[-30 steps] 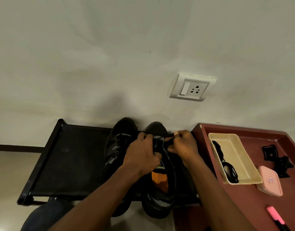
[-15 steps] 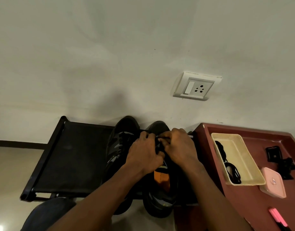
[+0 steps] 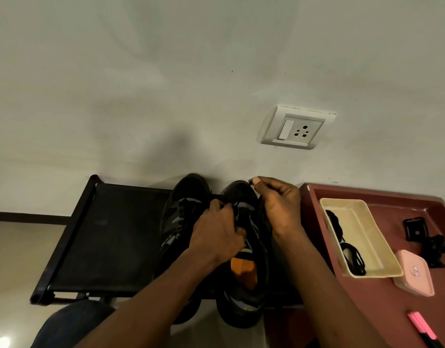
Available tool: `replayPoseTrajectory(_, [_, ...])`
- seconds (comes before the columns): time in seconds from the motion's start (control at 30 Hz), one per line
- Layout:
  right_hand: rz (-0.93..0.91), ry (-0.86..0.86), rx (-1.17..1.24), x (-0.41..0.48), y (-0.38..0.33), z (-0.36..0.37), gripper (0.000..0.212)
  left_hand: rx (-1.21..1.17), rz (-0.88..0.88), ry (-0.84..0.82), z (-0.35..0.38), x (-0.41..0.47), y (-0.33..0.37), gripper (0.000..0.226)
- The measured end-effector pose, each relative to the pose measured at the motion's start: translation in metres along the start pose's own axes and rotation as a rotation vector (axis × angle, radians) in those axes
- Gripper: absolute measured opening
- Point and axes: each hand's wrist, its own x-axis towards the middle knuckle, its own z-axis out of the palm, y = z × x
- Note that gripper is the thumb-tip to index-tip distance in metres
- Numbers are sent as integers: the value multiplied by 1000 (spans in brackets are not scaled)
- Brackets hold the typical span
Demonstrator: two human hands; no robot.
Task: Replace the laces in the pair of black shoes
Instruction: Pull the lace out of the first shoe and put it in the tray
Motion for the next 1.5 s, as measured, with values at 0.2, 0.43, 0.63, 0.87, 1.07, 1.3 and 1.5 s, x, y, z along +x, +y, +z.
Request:
replayPoseTrajectory(0.2, [90, 43, 375, 11, -10, -21, 13, 11, -7, 36, 4, 0, -1, 33])
replayPoseTrajectory(0.43, [-161, -238, -675, 3, -5, -14, 13, 6, -6, 42, 3, 1, -1, 27])
replayPoseTrajectory(0.63, [-323, -341, -1240, -6, -1, -3, 18, 18, -13, 40, 4, 1, 1, 28])
replayPoseTrajectory(0.87, [-396, -110, -977, -3, 2, -4, 7, 69, -30, 69, 9, -1, 2, 37])
replayPoseTrajectory(1.07, [-172, 122, -85, 8, -13, -15, 16, 37, -28, 81, 10, -2, 1, 39])
replayPoseTrajectory(1.3, [-138, -31, 82, 7, -12, -13, 16, 5, -26, 66, 10, -2, 5, 35])
replayPoseTrajectory(1.5, [-287, -352, -1019, -2, -4, -11, 19, -25, -25, 55, 7, -1, 5, 34])
